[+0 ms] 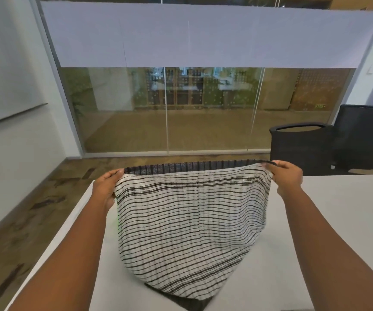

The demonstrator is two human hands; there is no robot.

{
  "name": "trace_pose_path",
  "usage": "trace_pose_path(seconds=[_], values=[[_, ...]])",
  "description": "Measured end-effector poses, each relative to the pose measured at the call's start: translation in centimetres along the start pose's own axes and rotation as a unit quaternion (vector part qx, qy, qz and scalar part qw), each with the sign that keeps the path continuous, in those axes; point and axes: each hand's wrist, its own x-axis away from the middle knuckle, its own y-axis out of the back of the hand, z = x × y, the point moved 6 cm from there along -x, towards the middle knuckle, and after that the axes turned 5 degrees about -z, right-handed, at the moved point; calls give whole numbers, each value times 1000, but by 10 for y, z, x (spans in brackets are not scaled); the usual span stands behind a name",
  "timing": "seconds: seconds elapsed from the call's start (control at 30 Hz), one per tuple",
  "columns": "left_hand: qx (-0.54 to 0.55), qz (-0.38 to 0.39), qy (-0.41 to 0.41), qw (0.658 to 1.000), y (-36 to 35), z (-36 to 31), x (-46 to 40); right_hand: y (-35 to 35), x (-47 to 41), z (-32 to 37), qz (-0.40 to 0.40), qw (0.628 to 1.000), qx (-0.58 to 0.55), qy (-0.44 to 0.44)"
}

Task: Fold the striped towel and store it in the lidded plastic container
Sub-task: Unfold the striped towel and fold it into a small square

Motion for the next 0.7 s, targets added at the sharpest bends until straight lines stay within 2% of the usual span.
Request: trace_pose_path(seconds=[0.1, 0.23, 0.43, 0.57, 0.7], values=[[26, -27, 19, 999, 1, 0, 1, -1, 0, -5, 54, 994, -78, -44], [39, -46, 58, 996, -8, 2, 7, -7, 5, -10, 73, 987, -119, -78], [-33, 19, 60, 997, -51, 0, 23, -25, 22, -3, 54, 997, 41, -25], [-83, 60, 41, 994, -79, 1, 40, -56, 45, 9, 172, 977, 124, -9], [-108, 89, 33, 990, -104, -1, 55, -85, 77, 25, 329, 941, 83, -26]])
